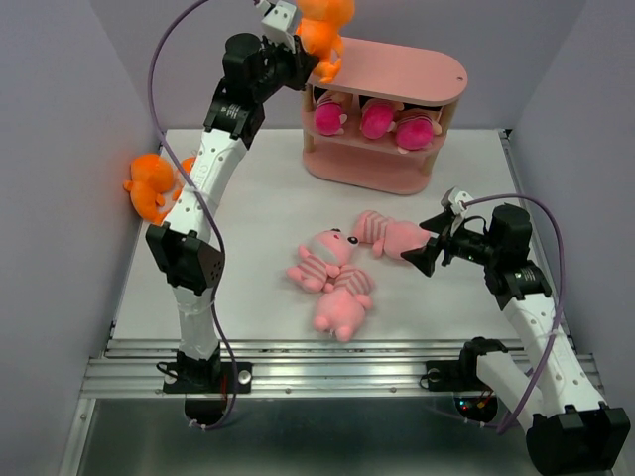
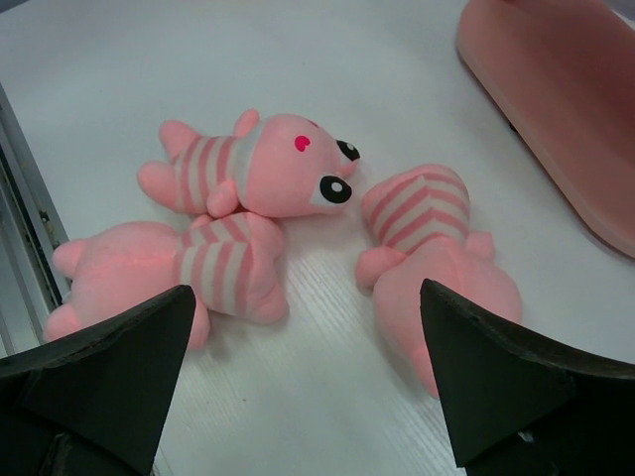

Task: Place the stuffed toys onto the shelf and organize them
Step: Place the stuffed toy onto shelf

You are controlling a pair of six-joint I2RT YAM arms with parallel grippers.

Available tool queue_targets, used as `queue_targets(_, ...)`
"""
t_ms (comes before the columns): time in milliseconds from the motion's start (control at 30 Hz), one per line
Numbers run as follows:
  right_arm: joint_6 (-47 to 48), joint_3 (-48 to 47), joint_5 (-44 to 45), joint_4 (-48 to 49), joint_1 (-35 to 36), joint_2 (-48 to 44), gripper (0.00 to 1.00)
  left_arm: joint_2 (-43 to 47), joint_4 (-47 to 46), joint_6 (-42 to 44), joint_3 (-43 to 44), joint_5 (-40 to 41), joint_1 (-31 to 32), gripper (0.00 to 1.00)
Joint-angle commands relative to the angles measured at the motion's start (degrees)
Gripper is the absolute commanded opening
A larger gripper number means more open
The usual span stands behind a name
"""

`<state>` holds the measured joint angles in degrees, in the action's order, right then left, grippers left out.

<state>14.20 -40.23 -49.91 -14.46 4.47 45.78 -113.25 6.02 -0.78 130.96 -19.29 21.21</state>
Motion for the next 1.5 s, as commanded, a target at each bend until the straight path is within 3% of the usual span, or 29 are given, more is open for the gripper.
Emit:
queue_targets(0, 1.4, -0.4, 0.0, 0.5, -0.2, -0.1, 1.0, 0.3, -5.4, -3.6, 1.7, -5.9, -2.6, 0.01)
queue_targets(233, 1.4, -0.4, -0.2, 0.5, -0.2, 0.5, 1.0, -6.0, -3.4, -6.3, 8.3, -11.4, -3.0, 0.02)
queue_targets(800, 1.7, -0.2, -0.1, 0.5, -0.2, 1.3, 1.0, -8.1, -0.9, -9.6, 7.4, -13.0, -3.6, 0.15)
queue_targets(1267, 1.9, 0.1, 0.0, 0.4, -0.2, 2.0, 1.0, -6.6, 1.4, -9.9, 7.3, -17.7, -5.8, 0.13)
queue_targets(1467, 2.1, 0.1, 0.3, 0.4, -0.2, 2.4, 1.0, -7.3, 0.8, -10.7, 7.6, -17.8, -5.8, 0.17)
